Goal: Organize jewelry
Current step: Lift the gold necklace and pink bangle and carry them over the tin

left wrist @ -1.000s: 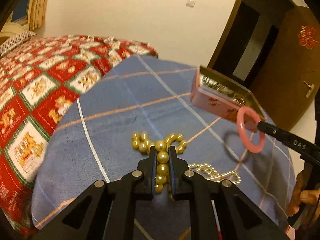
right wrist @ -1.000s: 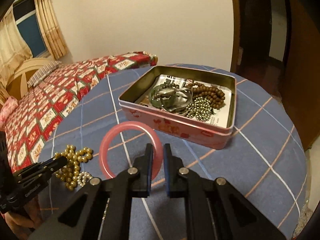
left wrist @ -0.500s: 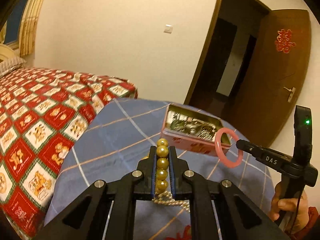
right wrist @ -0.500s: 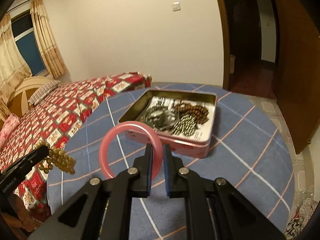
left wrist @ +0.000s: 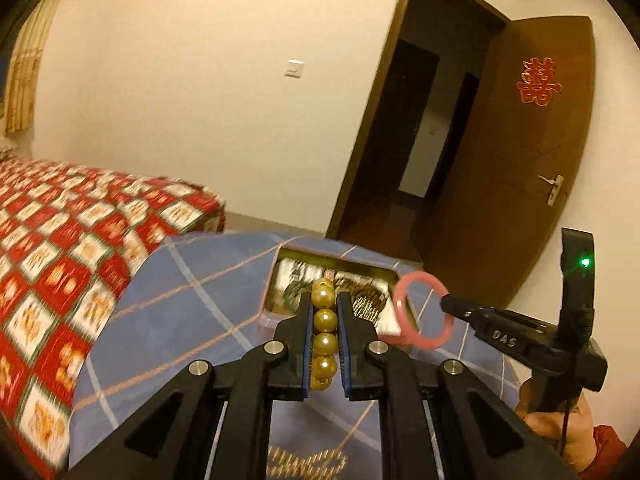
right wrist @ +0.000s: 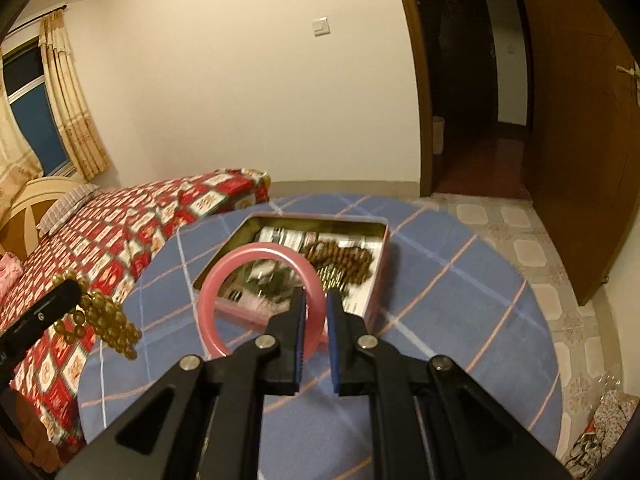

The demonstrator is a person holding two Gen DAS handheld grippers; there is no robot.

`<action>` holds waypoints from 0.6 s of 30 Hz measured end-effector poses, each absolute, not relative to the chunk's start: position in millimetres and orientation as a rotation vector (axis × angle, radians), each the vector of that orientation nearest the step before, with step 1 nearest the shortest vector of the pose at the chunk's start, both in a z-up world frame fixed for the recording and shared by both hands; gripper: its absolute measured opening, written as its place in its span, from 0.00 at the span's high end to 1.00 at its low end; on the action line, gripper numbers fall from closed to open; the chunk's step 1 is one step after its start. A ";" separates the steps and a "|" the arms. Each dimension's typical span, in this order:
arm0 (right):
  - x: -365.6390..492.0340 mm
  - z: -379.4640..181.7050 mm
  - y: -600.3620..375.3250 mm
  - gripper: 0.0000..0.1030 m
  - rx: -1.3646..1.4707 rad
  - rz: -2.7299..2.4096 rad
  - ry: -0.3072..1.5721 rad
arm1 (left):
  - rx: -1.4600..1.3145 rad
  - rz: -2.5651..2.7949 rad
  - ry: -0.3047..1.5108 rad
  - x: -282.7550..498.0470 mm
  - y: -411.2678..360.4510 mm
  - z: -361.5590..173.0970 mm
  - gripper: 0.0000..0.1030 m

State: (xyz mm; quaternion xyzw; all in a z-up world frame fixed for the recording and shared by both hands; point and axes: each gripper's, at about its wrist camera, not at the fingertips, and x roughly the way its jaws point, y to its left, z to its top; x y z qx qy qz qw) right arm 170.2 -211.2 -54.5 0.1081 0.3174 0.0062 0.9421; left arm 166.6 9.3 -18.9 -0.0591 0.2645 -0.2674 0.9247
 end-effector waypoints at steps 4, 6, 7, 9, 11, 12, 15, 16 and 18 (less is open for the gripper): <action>192.6 -51.6 -218.8 0.88 0.219 -0.014 0.638 | -0.088 -0.586 0.509 190.2 -17.8 -8.2 0.90; 204.7 -53.7 -220.8 0.88 0.211 -0.027 0.643 | -0.082 -0.605 0.509 202.3 -28.0 -7.3 0.90; 210.8 -55.9 -221.7 0.88 0.210 -0.031 0.648 | -0.081 -0.614 0.511 211.5 -34.9 -8.3 0.90; 220.2 -61.2 -224.7 0.88 0.208 -0.043 0.659 | -0.085 -0.621 0.519 224.0 -44.2 -11.7 0.90; 227.9 -67.1 -228.3 0.88 0.213 -0.052 0.672 | -0.086 -0.623 0.531 235.4 -51.5 -16.5 0.90; 233.0 -70.9 -230.0 0.88 0.215 -0.057 0.681 | -0.085 -0.622 0.537 240.3 -54.4 -18.6 0.90; 244.4 -80.5 -235.1 0.88 0.225 -0.072 0.705 | -0.087 -0.614 0.552 255.4 -61.2 -27.5 0.90; 246.8 -82.7 -236.3 0.88 0.228 -0.074 0.710 | -0.087 -0.609 0.558 259.6 -62.8 -30.1 0.90; 252.0 -87.8 -236.8 0.88 0.224 -0.078 0.722 | -0.085 -0.601 0.573 267.0 -65.7 -36.5 0.90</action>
